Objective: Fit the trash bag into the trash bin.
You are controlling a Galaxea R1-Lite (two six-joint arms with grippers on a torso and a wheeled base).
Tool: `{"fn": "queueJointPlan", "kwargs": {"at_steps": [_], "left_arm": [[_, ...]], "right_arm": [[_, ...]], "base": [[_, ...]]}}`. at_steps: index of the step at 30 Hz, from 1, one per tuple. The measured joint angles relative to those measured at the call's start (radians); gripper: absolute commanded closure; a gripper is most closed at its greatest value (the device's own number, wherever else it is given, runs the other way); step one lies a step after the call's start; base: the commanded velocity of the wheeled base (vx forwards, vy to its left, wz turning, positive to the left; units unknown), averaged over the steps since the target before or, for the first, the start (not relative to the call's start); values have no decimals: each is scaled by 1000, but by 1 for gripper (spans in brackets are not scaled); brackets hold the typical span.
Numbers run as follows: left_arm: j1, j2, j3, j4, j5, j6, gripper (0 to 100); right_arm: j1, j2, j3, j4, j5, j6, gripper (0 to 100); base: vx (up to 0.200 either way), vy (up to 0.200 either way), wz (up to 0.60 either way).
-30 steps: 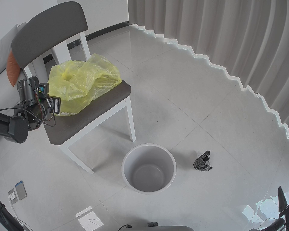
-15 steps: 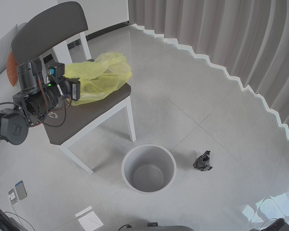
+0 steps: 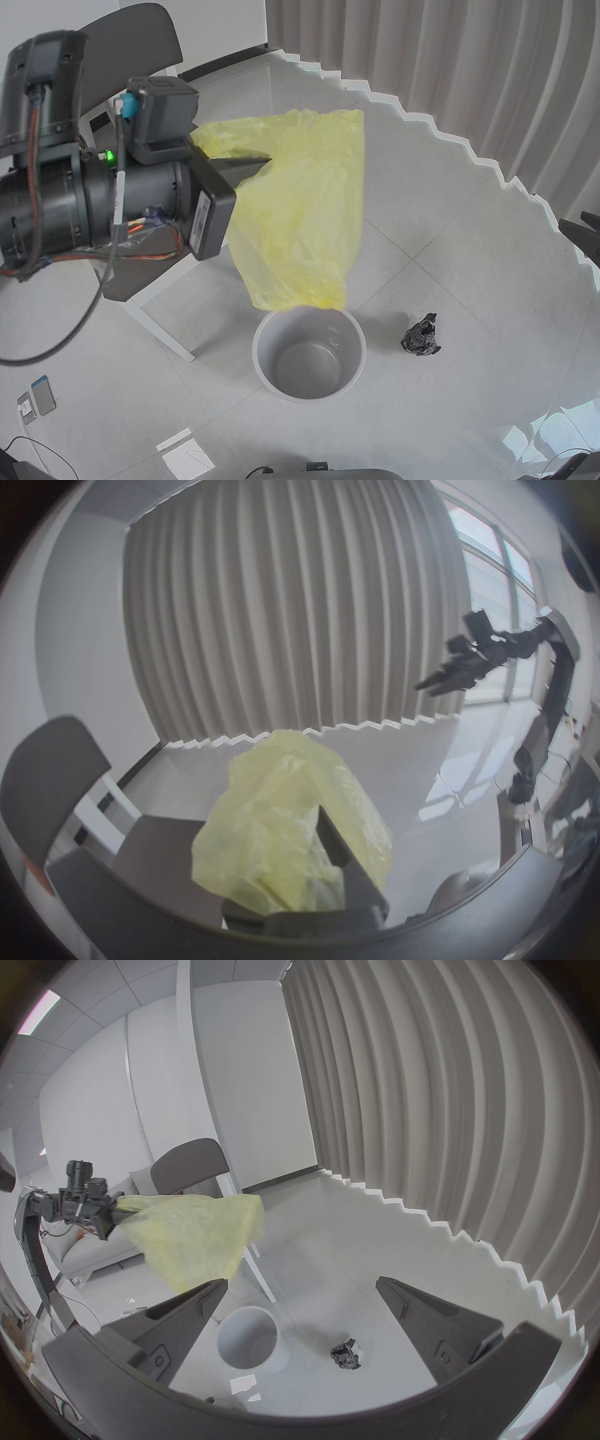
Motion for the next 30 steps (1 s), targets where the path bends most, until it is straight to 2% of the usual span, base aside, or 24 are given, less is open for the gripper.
{"fn": "queueJointPlan", "kwargs": {"at_steps": [3,6,11,19,30], "left_arm": [[-43,-25,-31,73,-11,71,100],[-68,-35,-42,85,-51,94,100],[-82,-31,-50,85,-68,171,100],[-87,-12,-87,88,-107,229,100],[-124,11,-189,105,-116,235,100]], "right_arm": [[17,55,-34,0,10,1,0],[25,95,-51,0,33,20,0],[29,134,-60,-2,66,70,0],[32,185,-82,0,95,85,0],[50,290,-104,-7,152,86,0]], "base": [[0,0,0],[0,0,0],[0,0,0],[0,0,0],[0,0,0]]}}
